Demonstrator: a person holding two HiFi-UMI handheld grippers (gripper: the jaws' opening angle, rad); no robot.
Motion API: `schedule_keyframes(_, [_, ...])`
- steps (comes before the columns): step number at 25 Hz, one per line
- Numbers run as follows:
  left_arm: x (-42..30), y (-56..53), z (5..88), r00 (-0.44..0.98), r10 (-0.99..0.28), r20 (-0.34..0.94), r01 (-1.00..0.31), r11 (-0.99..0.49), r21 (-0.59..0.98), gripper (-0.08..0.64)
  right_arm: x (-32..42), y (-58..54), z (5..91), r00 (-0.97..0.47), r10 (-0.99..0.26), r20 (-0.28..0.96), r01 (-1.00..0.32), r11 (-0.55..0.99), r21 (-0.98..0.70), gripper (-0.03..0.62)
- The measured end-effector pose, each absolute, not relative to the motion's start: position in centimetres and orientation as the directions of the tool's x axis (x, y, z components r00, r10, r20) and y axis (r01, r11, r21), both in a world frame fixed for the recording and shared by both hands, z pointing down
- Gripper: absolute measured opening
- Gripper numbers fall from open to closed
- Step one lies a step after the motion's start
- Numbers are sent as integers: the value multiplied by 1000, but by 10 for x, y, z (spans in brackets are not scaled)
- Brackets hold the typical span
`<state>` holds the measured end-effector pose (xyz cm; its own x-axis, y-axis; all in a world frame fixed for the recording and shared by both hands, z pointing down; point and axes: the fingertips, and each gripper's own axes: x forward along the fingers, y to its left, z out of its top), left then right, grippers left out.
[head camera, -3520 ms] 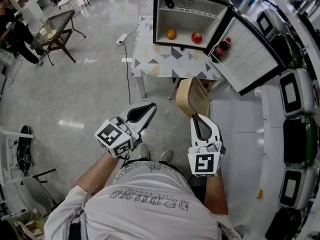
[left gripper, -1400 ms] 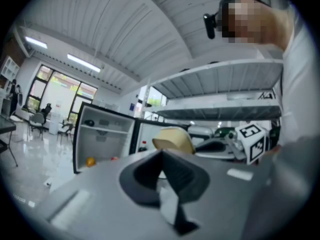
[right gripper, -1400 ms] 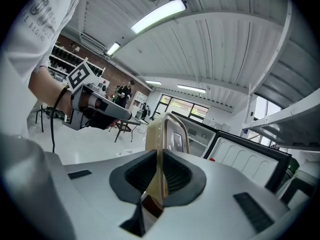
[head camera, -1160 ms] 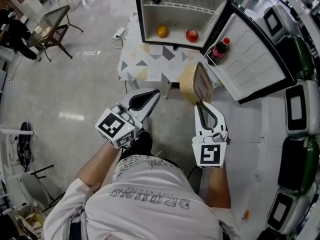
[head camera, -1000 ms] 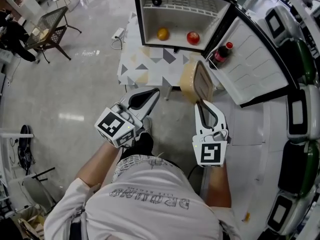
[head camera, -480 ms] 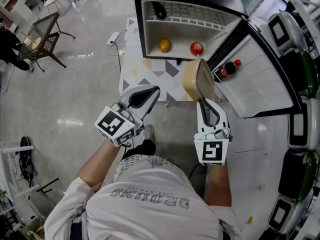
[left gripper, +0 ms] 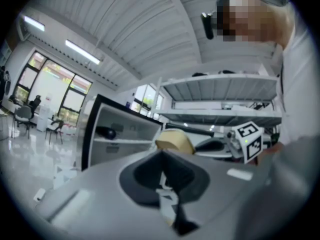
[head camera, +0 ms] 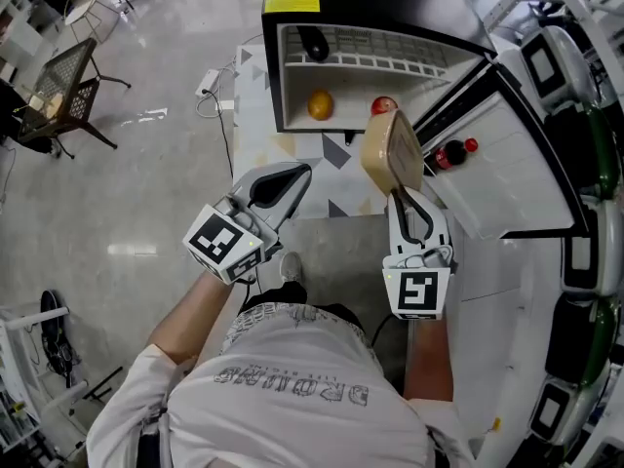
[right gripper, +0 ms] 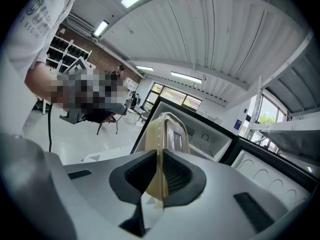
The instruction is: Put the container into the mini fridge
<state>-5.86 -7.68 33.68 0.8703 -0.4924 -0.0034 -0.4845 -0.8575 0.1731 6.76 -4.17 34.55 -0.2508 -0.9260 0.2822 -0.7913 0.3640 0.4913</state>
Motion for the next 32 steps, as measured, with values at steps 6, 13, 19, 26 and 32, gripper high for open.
schedule_keyframes(6, [-63,-102,332,879,-476,-19,-467,-869,164,8,68,-66,343,-219,-932,289,-778,345,525,34])
schedule_keyframes(13, [-60,-120,327,888,-459,-26,-450,-880,152,8,75,-92,332,-192,-939,285,-755,327,568,34])
schedule_keyframes(19, [-53,-130,329,894,-448,-27,-439,-885,154,8,85,-118,328,-190,-938,291,-715,335,614,34])
schedule_keyframes(26, [-39,-144,335,891,-453,-22,-444,-880,169,8,106,-150,328,-188,-926,328,-649,368,666,34])
schedule_keyframes(32, [-23,-155,337,887,-461,-21,-451,-875,175,8,121,-173,328,-183,-916,358,-597,392,700,34])
